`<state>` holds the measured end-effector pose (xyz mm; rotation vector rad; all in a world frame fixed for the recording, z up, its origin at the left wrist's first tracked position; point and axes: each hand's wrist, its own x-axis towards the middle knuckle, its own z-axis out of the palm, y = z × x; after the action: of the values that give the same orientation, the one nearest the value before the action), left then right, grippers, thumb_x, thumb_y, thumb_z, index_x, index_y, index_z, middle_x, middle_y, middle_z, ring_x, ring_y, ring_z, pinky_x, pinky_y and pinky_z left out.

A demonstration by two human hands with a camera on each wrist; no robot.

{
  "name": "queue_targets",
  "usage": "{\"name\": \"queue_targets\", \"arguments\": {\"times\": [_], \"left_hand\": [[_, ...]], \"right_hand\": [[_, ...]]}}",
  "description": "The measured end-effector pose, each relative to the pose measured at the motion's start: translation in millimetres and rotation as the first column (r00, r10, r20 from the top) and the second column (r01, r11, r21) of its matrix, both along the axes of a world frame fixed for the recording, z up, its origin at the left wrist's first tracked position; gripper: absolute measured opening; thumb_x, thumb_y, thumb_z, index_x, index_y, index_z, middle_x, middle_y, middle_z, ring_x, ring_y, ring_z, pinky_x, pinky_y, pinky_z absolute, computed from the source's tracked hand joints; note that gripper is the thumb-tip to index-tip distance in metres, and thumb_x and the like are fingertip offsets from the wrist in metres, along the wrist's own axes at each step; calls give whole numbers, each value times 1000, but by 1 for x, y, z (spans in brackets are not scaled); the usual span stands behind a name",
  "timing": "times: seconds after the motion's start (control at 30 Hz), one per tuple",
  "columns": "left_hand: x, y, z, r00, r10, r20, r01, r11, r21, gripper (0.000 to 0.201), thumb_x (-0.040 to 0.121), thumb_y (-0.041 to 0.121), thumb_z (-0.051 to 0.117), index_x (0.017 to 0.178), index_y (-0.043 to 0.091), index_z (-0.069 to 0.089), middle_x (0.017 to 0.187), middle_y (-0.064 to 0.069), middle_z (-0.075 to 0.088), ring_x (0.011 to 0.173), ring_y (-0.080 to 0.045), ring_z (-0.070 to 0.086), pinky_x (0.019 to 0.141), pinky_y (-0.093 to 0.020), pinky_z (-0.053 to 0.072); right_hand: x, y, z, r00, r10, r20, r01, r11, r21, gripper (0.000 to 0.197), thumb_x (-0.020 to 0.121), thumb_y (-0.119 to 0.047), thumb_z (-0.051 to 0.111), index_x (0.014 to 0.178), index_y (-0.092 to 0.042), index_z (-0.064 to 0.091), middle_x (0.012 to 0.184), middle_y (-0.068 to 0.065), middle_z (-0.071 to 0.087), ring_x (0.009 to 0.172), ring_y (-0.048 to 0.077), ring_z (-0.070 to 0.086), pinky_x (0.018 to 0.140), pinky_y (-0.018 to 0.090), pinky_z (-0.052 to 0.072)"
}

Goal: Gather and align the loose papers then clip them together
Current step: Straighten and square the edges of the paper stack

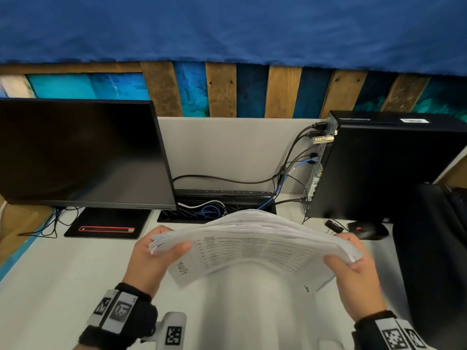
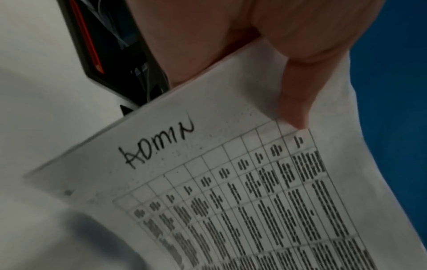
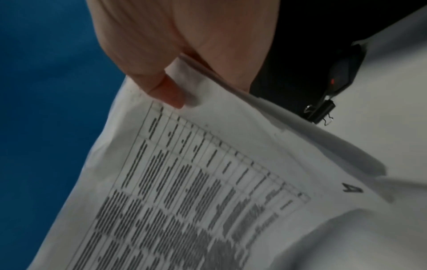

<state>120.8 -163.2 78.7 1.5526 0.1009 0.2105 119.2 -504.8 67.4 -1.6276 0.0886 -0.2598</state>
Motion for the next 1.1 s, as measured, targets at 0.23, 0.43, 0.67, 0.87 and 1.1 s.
{"name": "queue_targets", "arguments": {"times": [0.23,0.43,0.67,0.87,1.1], "left_hand": [[-1,-6,-33,969,-108,-220,103,994,-34,71,40,32,88,105,10,70,96,-5,77,92,-26,71,75,-37,54],[5,-7,-20,982,-97,-162,85,993,-84,43,53,23,86,94,16,73,96,-9,76,92,-30,70,77,-41,53],[4,-7,-46,962,-42,-269,10,993,-120,51,54,14,84,103,15,70,100,-9,76,100,-31,68,79,-38,51],[3,-4,-36,970,-66,-234,39,992,-121,70,39,29,92,104,15,70,100,-12,76,94,-29,71,85,-46,52],[6,7,-25,993,-67,-99,65,998,-23,66,43,40,85,84,-5,61,78,-14,71,71,-31,64,66,-36,49]], "right_hand": [[7,10,-18,978,103,-180,-110,993,-30,27,54,-1,55,81,-6,58,74,10,60,73,26,56,61,29,43],[14,8,-4,983,132,-124,-130,991,28,21,64,4,69,69,-9,54,67,5,58,66,19,55,58,31,41],[13,9,-18,956,152,-250,-156,988,3,30,73,8,73,97,-9,68,87,-1,77,81,16,72,67,23,54],[18,10,-4,946,152,-286,-165,986,-22,26,73,3,75,94,-10,70,88,6,77,83,22,73,70,30,57],[22,2,18,960,204,-193,-243,947,-208,20,74,1,74,70,-15,63,78,8,68,64,7,61,61,25,49]]}}
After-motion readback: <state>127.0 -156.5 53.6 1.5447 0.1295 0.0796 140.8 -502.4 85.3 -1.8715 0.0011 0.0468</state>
